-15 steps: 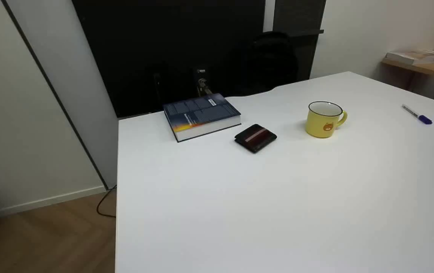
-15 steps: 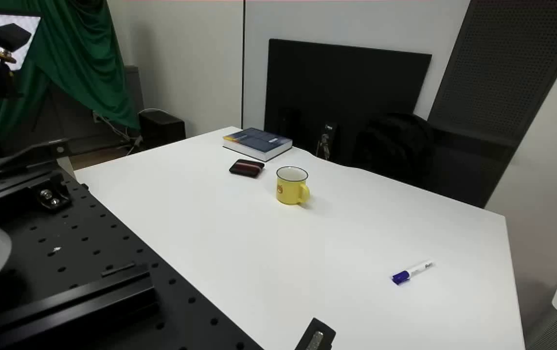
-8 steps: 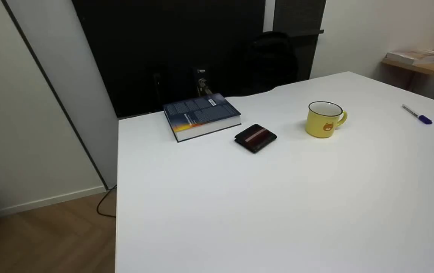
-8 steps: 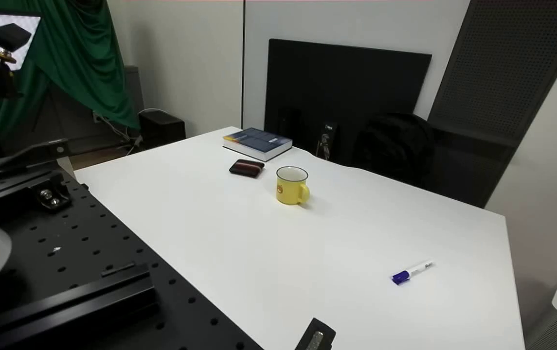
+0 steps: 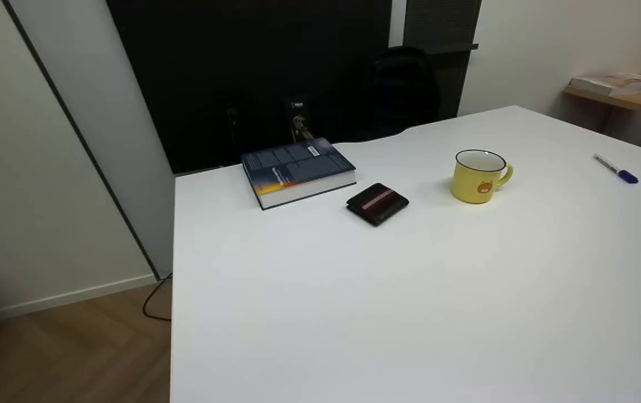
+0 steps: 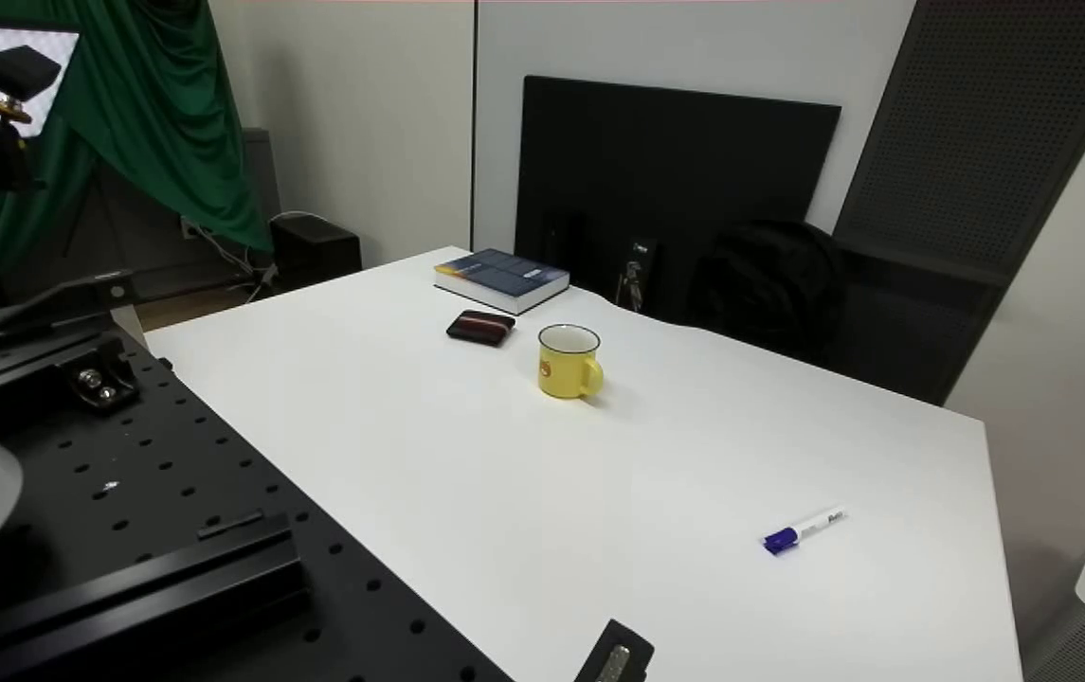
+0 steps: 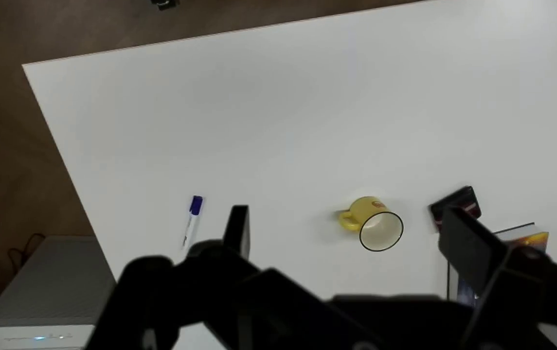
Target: Put the marker in the cup
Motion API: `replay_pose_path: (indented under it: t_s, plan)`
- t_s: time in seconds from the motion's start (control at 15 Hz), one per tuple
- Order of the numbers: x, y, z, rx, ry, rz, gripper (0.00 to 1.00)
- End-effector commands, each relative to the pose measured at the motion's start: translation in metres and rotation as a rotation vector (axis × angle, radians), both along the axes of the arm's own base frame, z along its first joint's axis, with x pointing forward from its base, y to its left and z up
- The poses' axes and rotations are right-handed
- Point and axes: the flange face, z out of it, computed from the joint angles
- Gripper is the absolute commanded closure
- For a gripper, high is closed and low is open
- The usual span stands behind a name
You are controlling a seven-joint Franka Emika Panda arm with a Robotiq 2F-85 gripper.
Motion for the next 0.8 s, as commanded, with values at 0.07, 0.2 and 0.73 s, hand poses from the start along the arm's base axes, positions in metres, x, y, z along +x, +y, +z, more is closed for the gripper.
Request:
replay_pose_path:
  t_s: [0.07,0.2,0.73]
  plan:
    - [0.008,-0.031,0.007,-0.028,-0.091,-0.118,0.0]
    - [0.019,-0.043,0.004,-0.048,-0.125,-0.14,0.0]
    - [0.073,-0.084,-0.044,-0.08,-0.156,-0.25,0.0]
